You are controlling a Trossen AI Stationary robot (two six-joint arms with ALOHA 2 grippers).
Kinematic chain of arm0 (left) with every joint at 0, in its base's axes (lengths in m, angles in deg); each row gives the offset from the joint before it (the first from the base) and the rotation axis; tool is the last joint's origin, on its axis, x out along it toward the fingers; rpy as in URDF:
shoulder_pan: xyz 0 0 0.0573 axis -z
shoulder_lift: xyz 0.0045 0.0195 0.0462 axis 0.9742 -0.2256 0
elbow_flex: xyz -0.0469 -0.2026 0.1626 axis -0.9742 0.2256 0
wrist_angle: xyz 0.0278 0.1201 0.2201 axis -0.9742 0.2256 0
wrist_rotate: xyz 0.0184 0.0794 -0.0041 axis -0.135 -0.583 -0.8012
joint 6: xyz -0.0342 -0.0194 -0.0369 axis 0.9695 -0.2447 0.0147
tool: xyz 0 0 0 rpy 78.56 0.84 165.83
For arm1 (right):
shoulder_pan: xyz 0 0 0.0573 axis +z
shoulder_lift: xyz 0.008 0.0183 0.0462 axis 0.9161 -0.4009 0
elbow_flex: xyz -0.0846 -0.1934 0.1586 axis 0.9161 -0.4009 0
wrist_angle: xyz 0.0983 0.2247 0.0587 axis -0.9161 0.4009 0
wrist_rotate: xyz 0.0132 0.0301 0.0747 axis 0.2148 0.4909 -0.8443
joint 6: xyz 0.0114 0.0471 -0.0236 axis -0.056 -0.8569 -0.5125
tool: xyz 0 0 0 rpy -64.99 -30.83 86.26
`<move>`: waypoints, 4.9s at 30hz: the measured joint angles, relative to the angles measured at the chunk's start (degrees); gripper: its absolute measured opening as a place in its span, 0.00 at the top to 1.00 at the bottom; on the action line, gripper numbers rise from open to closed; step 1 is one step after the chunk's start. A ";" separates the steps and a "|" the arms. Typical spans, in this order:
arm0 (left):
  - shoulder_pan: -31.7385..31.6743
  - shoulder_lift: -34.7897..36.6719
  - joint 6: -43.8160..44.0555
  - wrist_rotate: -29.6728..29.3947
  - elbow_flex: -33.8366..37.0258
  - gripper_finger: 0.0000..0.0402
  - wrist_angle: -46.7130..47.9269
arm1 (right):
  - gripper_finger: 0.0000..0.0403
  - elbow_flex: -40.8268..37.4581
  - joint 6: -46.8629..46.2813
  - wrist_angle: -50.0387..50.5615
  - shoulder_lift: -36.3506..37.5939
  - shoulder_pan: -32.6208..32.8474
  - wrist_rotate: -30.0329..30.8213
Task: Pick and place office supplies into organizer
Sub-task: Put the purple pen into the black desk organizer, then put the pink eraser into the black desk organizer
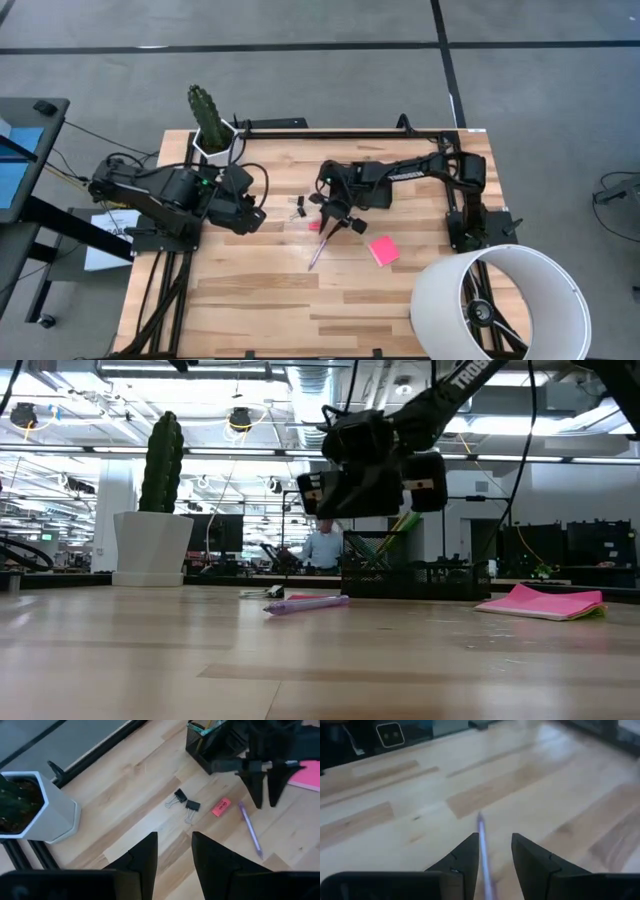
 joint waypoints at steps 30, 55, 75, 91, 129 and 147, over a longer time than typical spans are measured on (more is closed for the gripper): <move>-0.11 -0.12 -4.52 -0.30 0.02 0.72 1.10 | 0.73 -1.93 -8.31 -20.54 -18.86 1.56 -1.39; -0.11 -0.11 -7.13 -0.43 0.02 0.72 1.10 | 0.93 -3.25 -28.71 -26.27 -14.04 2.99 3.63; -0.09 -0.08 -14.30 -3.34 0.02 0.72 1.10 | 0.92 -2.61 -33.82 10.86 26.43 3.35 58.51; -0.09 -0.10 -15.09 -5.08 0.02 0.72 1.10 | 0.92 -2.68 -10.76 26.40 27.79 -6.43 73.56; -0.09 -0.12 -15.04 -5.36 0.02 0.72 1.10 | 0.88 -2.45 13.98 14.89 14.25 -3.80 75.02; -0.09 -0.12 -15.02 -5.32 0.02 0.72 1.10 | 0.66 1.05 10.20 15.97 14.37 -2.25 81.74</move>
